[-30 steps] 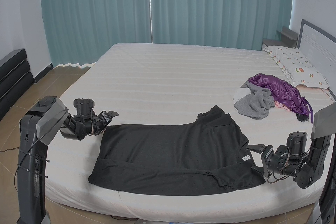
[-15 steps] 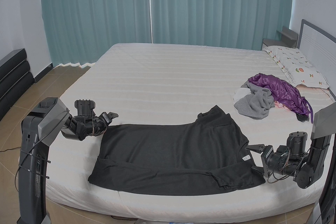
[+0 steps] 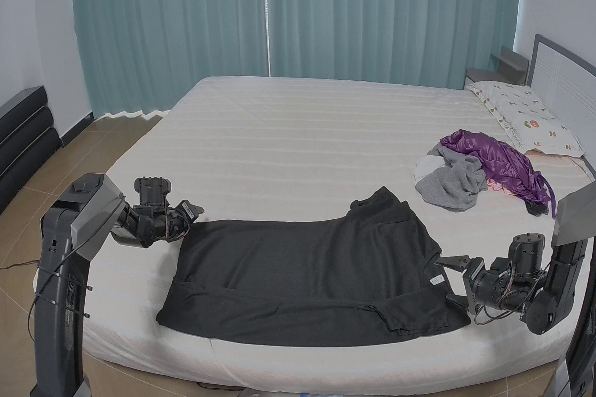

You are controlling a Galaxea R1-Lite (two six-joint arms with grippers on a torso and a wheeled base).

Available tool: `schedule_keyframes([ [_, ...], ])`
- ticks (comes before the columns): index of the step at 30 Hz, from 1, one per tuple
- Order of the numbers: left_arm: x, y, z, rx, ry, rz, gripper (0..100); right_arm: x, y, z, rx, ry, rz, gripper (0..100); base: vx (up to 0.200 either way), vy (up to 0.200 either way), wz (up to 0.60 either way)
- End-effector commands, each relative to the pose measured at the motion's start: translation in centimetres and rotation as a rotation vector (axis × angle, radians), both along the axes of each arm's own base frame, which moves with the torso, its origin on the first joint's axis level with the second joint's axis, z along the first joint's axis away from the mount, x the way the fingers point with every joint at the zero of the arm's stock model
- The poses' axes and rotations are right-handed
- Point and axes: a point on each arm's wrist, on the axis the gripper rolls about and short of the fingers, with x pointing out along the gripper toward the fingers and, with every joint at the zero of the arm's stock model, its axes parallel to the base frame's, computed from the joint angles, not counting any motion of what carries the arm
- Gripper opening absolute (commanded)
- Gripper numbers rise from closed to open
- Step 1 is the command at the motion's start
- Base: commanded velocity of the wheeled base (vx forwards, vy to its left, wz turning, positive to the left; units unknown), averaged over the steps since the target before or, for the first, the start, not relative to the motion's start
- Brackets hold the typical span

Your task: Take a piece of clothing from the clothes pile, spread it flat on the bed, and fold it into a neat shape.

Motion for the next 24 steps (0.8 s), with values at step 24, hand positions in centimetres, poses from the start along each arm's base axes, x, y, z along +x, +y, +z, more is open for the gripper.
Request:
schedule_keyframes([
  [24,0.4,0.7,1.3,0.03,-0.081,0.16,0,0.5,0.1,-0.1,-0.002,-0.012,-0.002,100,0.0,0.0,0.0],
])
